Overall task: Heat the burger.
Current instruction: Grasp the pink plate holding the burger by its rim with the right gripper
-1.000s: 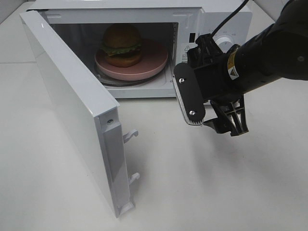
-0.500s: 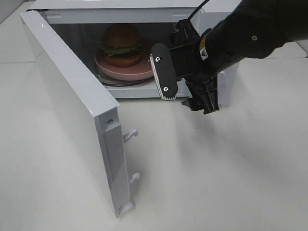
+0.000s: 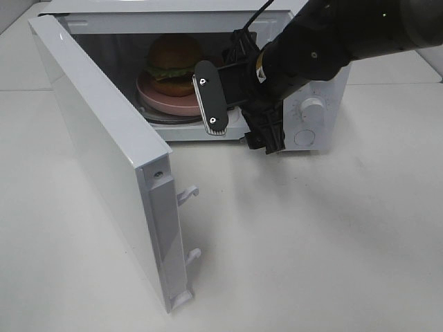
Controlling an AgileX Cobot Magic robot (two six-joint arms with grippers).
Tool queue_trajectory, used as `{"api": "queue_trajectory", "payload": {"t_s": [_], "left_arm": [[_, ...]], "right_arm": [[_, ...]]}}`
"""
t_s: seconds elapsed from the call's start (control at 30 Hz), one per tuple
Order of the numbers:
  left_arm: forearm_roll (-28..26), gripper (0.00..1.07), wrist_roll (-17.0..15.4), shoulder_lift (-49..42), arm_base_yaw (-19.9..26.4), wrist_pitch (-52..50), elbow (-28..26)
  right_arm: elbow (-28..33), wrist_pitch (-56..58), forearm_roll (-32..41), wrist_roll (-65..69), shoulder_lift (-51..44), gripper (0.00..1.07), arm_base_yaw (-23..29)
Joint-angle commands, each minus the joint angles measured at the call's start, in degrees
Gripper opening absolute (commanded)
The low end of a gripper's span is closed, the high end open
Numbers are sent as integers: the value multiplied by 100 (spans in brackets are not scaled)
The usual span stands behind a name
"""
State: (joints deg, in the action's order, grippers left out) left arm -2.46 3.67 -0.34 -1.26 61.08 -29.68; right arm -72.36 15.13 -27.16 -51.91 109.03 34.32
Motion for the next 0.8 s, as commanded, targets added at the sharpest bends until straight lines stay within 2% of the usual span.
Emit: {"api": "queue_trajectory", "payload": {"t_s": [0.03, 0.33, 0.8], "left_arm": [[17, 101, -6, -74, 29, 34, 0], [17, 101, -11, -74, 29, 34, 0], [17, 101, -11, -74, 29, 34, 0]], "right_arm": [[-327, -132, 46, 52, 235, 91, 6], [-922, -292, 195, 52, 837, 89, 0], [-1438, -567, 321, 34, 1518, 88, -86]]}}
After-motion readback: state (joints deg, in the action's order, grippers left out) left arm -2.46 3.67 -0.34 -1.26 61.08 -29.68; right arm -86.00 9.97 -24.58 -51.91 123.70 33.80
